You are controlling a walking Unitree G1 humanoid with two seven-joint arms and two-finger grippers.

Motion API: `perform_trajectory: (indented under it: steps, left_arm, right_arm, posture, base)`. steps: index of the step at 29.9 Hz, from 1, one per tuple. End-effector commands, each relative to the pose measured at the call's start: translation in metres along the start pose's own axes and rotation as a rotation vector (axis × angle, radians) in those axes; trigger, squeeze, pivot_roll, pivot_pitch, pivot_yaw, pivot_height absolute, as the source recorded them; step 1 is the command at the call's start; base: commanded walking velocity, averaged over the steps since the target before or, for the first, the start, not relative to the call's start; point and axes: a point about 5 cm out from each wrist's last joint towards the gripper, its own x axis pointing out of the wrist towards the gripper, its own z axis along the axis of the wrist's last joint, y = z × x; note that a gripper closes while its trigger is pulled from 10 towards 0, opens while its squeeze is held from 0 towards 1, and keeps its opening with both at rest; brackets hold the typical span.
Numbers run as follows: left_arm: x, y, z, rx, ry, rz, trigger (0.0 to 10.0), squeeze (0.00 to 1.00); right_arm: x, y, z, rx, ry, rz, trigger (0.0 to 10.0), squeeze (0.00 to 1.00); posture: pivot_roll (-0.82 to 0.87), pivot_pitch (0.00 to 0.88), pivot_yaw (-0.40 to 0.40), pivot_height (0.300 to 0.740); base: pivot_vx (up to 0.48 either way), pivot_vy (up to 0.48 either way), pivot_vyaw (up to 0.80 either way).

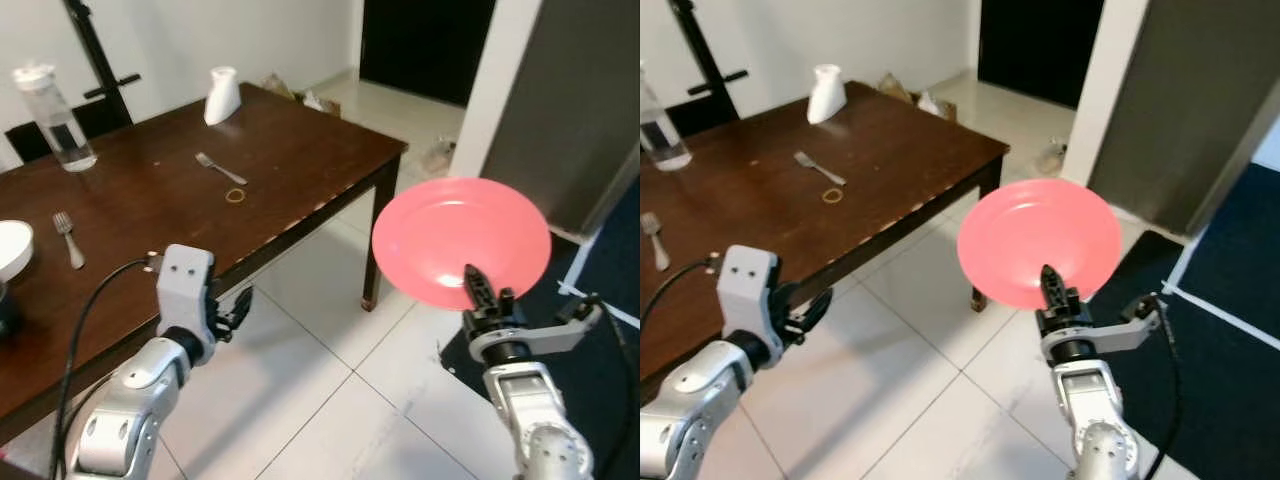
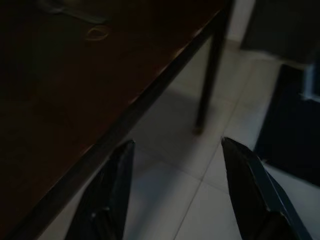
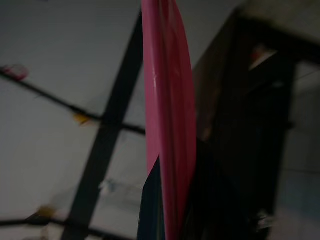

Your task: Setting the table

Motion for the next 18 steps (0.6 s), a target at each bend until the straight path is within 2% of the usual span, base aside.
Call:
perform_trajectory:
  steps: [1, 10, 18]
  left_arm:
    - [-0.002, 0.003, -0.006, -0.003, 0.019, 0.016, 10.0, 0.0]
    - [0.0, 0.002, -0.004, 0.008, 0.011, 0.022, 10.0, 0.0]
    - [0.0, 0.002, -0.004, 0.008, 0.008, 0.026, 10.0, 0.0]
  right_arm:
    - [-0.003, 0.002, 0.001, 0.009, 0.004, 0.024, 10.0, 0.0]
    - [-0.003, 0.025, 0.0, 0.049, 0.042, 0.2, 10.0, 0.0]
    - [-0.004, 0.028, -0.001, 0.062, 0.043, 0.214, 10.0, 0.0]
  posture:
    - [0.11, 0.104, 0.11, 0.74]
    - [0.11, 0.104, 0.11, 0.74]
    - [0.11, 0.106, 0.108, 0.74]
  base:
    - [0.0, 0.0, 0.68]
    - [0.0, 0.0, 0.64]
    - [0.0, 0.0, 0.61]
